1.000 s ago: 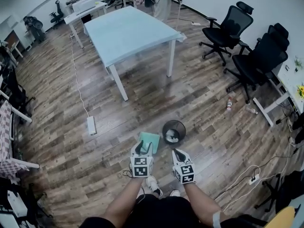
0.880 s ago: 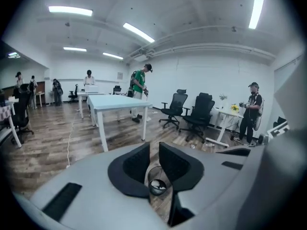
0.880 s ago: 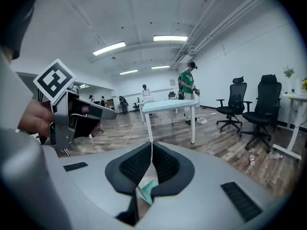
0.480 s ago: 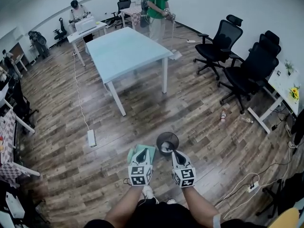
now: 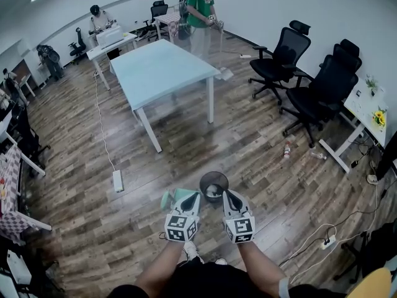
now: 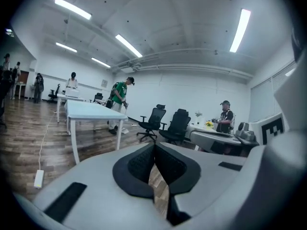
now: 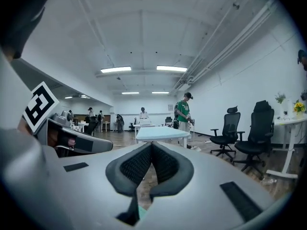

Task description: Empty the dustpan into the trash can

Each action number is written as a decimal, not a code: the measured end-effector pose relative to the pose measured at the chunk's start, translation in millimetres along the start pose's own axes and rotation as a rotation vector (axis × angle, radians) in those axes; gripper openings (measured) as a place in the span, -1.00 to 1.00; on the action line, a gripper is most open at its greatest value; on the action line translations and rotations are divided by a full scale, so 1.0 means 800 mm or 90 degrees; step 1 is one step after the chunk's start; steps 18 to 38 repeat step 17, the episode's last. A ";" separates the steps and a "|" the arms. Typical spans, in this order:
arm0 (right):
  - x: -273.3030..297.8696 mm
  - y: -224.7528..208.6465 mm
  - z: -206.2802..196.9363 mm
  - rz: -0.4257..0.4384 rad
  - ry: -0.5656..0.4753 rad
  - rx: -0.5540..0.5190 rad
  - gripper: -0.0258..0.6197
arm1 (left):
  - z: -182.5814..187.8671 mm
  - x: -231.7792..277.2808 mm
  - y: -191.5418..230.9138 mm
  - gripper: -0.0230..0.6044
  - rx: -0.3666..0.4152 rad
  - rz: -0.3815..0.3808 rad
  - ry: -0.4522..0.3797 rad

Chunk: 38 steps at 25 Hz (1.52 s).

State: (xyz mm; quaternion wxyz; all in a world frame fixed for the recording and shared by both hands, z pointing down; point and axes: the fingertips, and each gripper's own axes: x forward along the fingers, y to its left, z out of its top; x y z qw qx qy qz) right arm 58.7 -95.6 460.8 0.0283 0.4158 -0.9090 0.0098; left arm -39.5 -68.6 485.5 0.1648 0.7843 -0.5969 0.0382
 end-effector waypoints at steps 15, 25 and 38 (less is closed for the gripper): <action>-0.031 -0.002 0.033 0.002 -0.034 -0.029 -0.85 | 0.018 -0.018 -0.037 -0.85 0.039 -0.018 -0.040; -0.034 -0.002 0.034 0.002 -0.033 -0.028 -0.85 | 0.019 -0.020 -0.040 -0.85 0.043 -0.018 -0.041; -0.034 -0.002 0.034 0.002 -0.033 -0.028 -0.85 | 0.019 -0.020 -0.040 -0.85 0.043 -0.018 -0.041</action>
